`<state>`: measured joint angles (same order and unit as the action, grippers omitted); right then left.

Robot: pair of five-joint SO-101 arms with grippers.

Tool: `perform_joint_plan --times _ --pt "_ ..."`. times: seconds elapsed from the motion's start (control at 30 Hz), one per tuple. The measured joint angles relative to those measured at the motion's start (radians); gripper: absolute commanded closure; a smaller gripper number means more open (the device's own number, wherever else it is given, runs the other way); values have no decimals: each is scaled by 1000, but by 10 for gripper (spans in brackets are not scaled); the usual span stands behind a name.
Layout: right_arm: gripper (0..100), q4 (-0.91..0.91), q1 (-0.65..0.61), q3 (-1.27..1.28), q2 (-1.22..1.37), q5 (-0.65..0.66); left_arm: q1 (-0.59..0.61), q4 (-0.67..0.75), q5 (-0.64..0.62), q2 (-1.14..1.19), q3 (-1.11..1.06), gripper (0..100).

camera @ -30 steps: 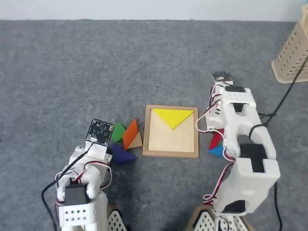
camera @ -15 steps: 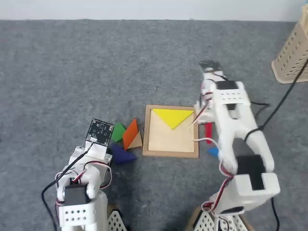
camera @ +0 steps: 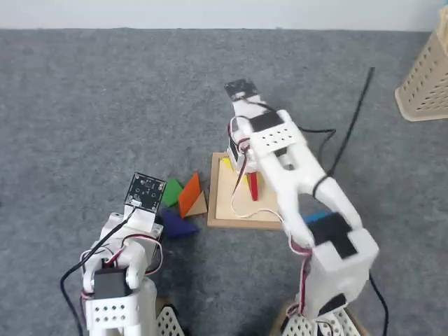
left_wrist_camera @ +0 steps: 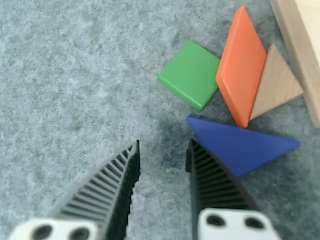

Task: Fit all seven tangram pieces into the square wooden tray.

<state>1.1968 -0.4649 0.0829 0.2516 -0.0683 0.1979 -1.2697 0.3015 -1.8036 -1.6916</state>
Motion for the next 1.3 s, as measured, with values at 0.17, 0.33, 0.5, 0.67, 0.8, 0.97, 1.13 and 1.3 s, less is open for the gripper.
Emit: perform_joint_plan --times 0.17,0.33,0.5,0.67,0.8,0.97,1.13,1.3 --pt "989 0 -28 -32 61 -98 0 0 0 0 0 850" --pt "988 18 -126 -32 61 -135 0 0 0 0 0 850" --pt "988 18 -158 -32 61 -135 0 0 0 0 0 850" --pt "988 18 -158 -32 61 -181 0 0 0 0 0 850" --pt "988 18 -158 -32 61 -239 0 0 0 0 0 850" --pt "987 18 -167 -32 61 -299 0 0 0 0 0 850" --pt "987 18 -198 -32 68 -313 0 0 0 0 0 850" --pt "945 -15 -196 -44 133 -316 0 0 0 0 0 850"
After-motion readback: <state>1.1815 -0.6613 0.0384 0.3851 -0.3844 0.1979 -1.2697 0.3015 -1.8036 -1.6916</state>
